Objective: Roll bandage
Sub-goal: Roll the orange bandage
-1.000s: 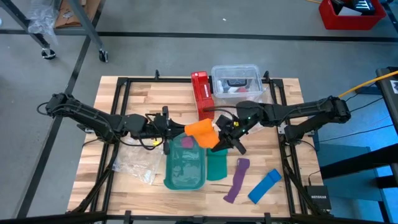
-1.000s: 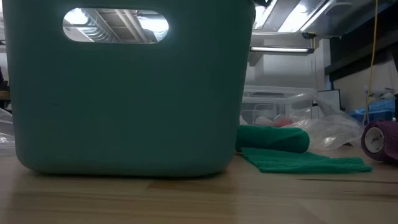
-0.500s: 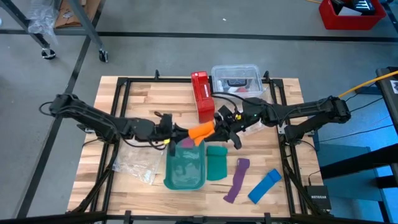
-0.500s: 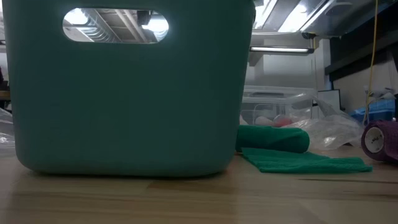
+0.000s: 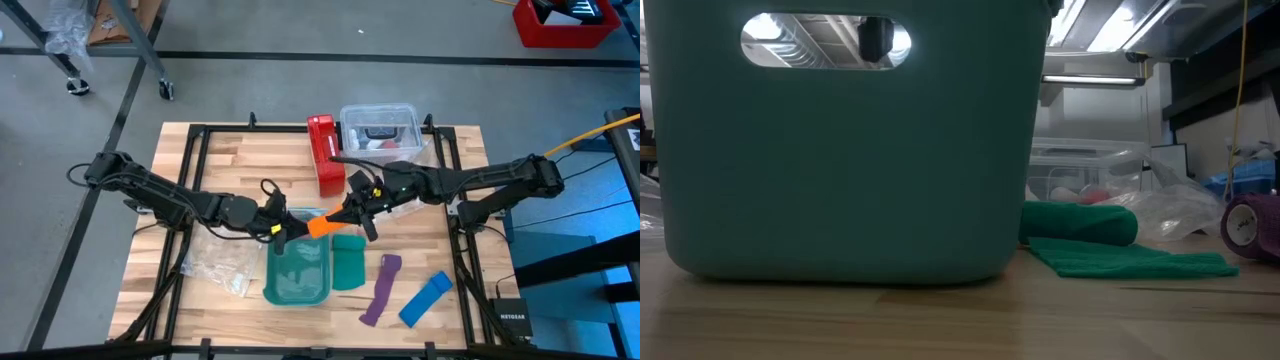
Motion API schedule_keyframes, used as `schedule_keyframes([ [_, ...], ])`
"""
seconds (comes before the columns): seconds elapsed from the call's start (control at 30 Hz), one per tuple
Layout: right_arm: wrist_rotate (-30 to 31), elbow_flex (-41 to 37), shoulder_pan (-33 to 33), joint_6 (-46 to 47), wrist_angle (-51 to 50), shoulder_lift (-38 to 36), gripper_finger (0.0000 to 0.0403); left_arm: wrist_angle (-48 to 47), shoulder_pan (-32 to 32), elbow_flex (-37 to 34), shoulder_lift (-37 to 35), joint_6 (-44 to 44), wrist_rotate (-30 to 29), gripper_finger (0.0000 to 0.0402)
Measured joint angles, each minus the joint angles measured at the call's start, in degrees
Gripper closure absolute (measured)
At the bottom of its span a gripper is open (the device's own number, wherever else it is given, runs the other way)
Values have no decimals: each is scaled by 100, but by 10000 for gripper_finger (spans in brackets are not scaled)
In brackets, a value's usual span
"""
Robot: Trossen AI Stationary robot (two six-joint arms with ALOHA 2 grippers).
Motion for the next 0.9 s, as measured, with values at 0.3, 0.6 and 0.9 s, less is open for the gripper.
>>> schedule_keyframes([
  [0.3, 364, 0, -4, -312, -123, 0, 357, 114, -4, 0, 0, -358, 611, 401],
  [0.6, 323, 0, -2, -805, -174, 0, 271, 102, -2, 0, 0, -615, 908, 401],
  [0.9, -471, 0, -2, -3175, -311, -81, 205, 102, 33, 0, -11, -919, 1391, 401],
])
